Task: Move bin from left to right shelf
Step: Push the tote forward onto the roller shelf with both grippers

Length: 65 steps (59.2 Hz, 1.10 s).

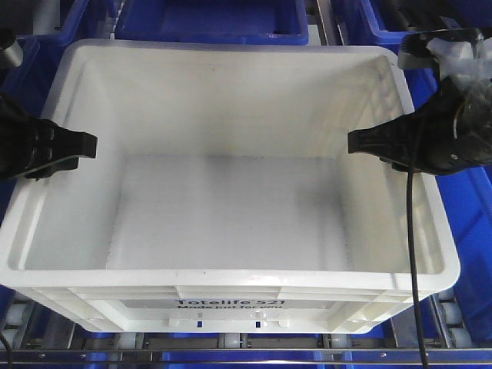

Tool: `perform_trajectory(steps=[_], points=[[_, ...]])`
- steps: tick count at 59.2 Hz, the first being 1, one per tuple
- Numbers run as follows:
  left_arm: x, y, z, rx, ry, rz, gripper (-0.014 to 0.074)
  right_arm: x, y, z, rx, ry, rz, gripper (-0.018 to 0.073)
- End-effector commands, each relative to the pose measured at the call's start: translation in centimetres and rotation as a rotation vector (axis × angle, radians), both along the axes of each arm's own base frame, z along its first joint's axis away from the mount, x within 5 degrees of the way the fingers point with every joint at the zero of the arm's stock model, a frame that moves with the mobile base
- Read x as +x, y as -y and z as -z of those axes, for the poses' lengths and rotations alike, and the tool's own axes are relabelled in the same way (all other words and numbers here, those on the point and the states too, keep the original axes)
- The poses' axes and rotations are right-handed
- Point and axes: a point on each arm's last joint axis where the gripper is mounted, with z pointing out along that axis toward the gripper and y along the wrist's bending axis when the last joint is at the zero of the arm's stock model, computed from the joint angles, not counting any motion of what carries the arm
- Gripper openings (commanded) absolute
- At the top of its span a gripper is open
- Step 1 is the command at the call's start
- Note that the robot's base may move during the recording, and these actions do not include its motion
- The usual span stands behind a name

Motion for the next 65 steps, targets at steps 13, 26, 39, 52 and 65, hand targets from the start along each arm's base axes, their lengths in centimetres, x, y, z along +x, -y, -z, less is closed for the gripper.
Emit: perform_trajectory(steps=[13,26,39,52,65], points=[[1.9,0.5,-0.8,-0.012,0.121,0.008,0.0022,1.9,-0.5,-1.5,0.035,0.175,-0.012,0.0045],[2.7,0.8,0.0,-0.001,0.094,0.008,0.0069,2.9,-1.0,-0.2,0.018,0.138,-0.015,0.0098],[3.1,0.9,0.6,0.004,0.071,0.008,0.0207,3.2,-1.2,0.3,0.011,0.124,-0.016,0.0232],[3.3,1.0,1.0,0.011,0.045,0.008,0.0357,3.4,-1.2,0.5,0.007,0.117,-0.015,0.0359],[3.0,0.9,0.7,0.008,0.050,0.007,0.0418,3.2,-1.1,0.0,0.010,0.136,-0.012,0.0394]])
